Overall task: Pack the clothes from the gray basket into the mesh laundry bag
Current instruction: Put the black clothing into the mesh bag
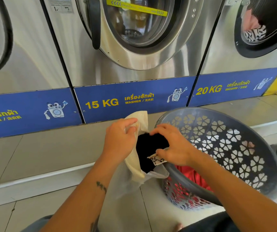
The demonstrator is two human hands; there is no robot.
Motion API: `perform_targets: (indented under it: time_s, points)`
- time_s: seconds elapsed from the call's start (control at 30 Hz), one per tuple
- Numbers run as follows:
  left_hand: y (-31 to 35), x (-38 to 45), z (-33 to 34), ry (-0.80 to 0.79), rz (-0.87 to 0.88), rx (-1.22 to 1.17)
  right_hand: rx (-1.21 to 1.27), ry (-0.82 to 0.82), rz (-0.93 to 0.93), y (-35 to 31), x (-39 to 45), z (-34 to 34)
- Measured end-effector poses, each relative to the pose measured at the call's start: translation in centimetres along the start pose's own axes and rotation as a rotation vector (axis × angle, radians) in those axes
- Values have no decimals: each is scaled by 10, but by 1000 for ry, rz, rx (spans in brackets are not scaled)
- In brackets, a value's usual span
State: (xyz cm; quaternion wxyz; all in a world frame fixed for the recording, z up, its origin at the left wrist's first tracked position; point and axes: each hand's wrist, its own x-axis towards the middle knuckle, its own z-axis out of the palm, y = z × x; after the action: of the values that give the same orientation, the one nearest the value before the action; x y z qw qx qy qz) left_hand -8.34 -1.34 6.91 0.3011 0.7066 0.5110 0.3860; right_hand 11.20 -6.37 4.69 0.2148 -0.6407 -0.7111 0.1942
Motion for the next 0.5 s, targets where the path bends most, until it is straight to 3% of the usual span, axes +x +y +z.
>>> perform_targets:
  time_s: [0.1, 0.17, 0.33, 0.4, 0.5]
  points:
    - [-2, -1, 2, -29, 3, 53, -5, -113, 156, 10, -1, 4]
    - [-2, -1, 3, -36, 7, 82, -8, -128, 144, 13, -2, 10]
    - [-2, -1, 2, -54, 7, 82, -353, 87, 48, -5, 2, 20]
    - [-2, -2, 2, -66, 16, 97, -307, 166, 13, -20, 2, 22]
    - [1, -3, 1, -75, 0, 78, -39, 196, 29, -36, 3, 28]
